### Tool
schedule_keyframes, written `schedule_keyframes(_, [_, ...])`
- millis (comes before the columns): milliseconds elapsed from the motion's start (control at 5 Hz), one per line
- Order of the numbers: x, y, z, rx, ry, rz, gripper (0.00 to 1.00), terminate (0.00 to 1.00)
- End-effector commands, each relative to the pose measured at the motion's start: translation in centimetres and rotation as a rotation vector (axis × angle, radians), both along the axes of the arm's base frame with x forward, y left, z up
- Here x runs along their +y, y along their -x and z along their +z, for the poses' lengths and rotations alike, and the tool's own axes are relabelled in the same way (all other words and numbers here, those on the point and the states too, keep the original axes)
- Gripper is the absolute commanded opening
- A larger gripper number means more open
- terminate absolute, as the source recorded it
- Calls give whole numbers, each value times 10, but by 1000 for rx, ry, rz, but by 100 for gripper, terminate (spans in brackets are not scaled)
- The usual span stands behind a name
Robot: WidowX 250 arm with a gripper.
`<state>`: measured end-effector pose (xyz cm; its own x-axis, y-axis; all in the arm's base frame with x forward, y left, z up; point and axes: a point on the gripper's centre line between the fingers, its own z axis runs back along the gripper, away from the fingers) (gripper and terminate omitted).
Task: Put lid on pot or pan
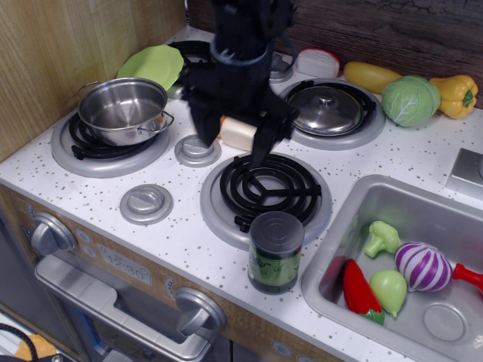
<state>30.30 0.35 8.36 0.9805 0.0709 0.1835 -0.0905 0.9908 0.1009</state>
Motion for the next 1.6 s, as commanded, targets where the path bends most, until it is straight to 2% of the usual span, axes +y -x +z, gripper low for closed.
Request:
schedule_keyframes(0, [-6,-57,13,-157,-21,-35,100,0])
schedule_keyframes(200, [-11,-80,13,-195,22,-38,100,0])
schedule_keyframes(600, [-17,-106,5,-256,13,-72,100,0])
schedule_keyframes(800, [-18,-123,-5,-281,51,-91,100,0])
schedule_keyframes(1000, [-17,-138,-8,-291,69,-114,100,0])
schedule_keyframes(1400, [-25,-154,-13,-314,99,-124,100,0])
